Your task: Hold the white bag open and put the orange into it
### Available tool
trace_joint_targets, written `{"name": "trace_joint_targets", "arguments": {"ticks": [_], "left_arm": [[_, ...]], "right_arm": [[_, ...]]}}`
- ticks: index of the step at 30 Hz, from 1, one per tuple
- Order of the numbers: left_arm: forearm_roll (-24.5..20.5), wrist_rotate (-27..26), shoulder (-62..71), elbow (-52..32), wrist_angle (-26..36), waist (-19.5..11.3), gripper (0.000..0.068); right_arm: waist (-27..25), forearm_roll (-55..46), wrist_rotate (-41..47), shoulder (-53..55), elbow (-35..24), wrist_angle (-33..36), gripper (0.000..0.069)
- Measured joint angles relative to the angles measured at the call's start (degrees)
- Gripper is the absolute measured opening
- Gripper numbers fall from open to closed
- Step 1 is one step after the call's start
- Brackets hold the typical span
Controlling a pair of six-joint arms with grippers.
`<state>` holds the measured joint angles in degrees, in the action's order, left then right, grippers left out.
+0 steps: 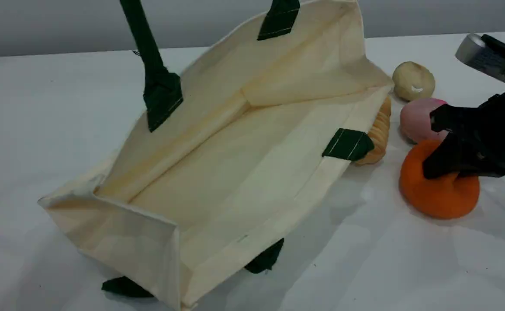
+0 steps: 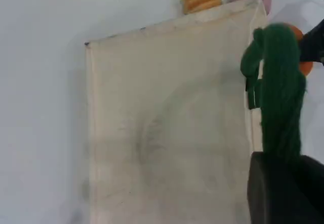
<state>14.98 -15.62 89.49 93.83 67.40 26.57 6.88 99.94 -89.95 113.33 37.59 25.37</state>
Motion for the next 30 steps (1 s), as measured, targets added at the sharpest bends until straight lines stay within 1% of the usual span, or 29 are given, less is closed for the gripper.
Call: {"name": "trace_joint_targets", "arguments": {"ticks": [6, 9, 11, 17, 21, 25, 30], "left_arm": [[0.0, -0.1, 0.0, 0.0, -0.5, 0.0, 0.0071], [0.0, -0.1, 0.0, 0.0, -0.6, 0.0, 0.0071], [-0.1, -0.1, 0.1, 0.0, -1.0, 0.0, 0.0071], [-0.1, -0.1, 0.1, 0.0, -1.3, 0.0, 0.0071], [-0.1, -0.1, 0.1, 0.0, -1.3, 0.0, 0.0071], [-0.1, -0.2, 0.1, 0.0, -1.5, 0.0, 0.0071], [-0.1, -0.1, 0.1, 0.0, -1.5, 0.0, 0.0071]], "right_arm": [[0.0, -0.9, 0.1, -5.5, -0.8, 1.1, 0.0057], [0.0, -5.7, 0.9, -10.3, -0.8, 4.4, 0.0057], [0.0, -10.7, 3.6, -13.4, -0.8, 5.5, 0.0057], [0.0, -24.9, 17.6, -23.0, -0.8, 5.6, 0.0057], [0.0, -30.0, 24.0, -28.3, -0.7, 8.8, 0.0057], [0.0, -28.6, 24.7, -31.3, -0.7, 13.7, 0.0057], [0.0, -23.4, 22.6, -31.2, -0.6, 15.9, 0.0057]]}}
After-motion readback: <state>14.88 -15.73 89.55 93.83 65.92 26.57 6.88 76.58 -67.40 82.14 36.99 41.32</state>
